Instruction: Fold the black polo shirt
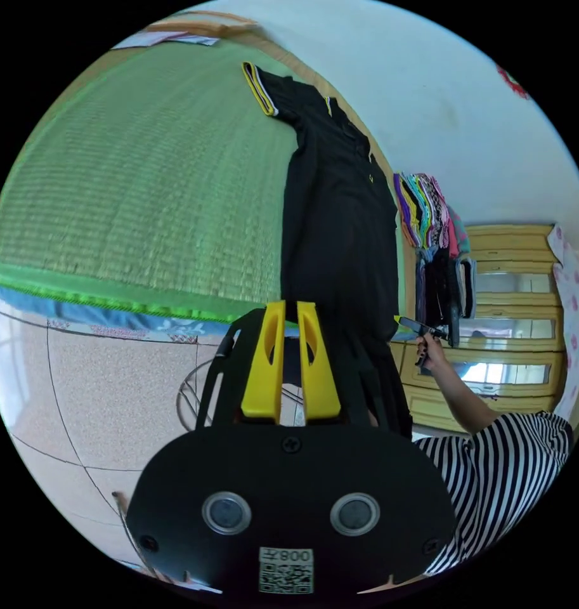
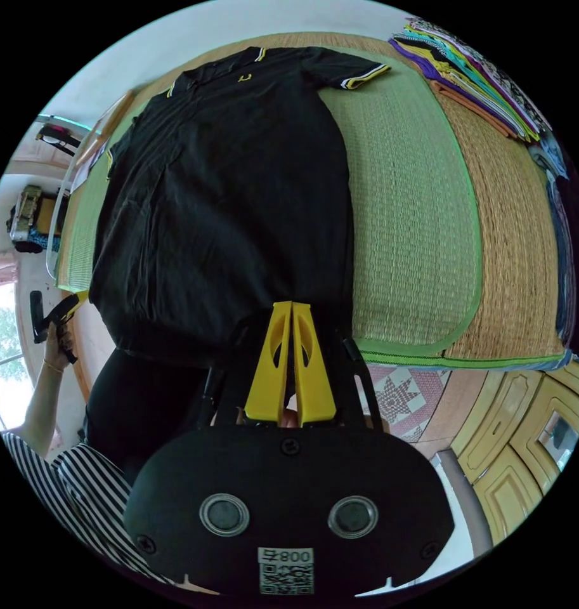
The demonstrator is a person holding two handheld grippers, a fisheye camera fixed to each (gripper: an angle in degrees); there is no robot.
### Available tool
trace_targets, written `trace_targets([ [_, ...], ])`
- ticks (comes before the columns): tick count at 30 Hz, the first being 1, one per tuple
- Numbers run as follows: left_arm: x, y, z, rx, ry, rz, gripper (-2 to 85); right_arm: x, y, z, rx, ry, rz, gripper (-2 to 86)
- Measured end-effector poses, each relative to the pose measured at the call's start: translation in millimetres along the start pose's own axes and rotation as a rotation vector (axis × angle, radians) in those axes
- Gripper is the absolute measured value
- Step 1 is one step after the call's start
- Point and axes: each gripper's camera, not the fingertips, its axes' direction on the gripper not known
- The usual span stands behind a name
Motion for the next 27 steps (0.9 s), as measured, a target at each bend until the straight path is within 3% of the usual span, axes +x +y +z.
trace_targets([
  [5, 14, -11, 5, -0.015, -0.055, 0.009, 0.5, -8, -10, -1, -0.038, 0.048, -0.068, -0.1],
  [9, 23, -10, -1, -0.020, -0.075, 0.039, 0.3, -10, -15, -1, -0.062, 0.197, -0.112, 0.0],
  [16, 37, -26, -17, 0.076, -0.102, 0.052, 0.1, 19, -20, -4, -0.044, 0.098, -0.020, 0.0],
  [22, 66, -122, -9, 0.143, -0.144, 0.132, 0.1, 34, -19, -1, -0.022, 0.035, 0.040, 0.1],
  [27, 101, -225, 19, 0.145, -0.292, 0.179, 0.0, 38, -20, 3, -0.024, 0.039, 0.028, 0.1],
])
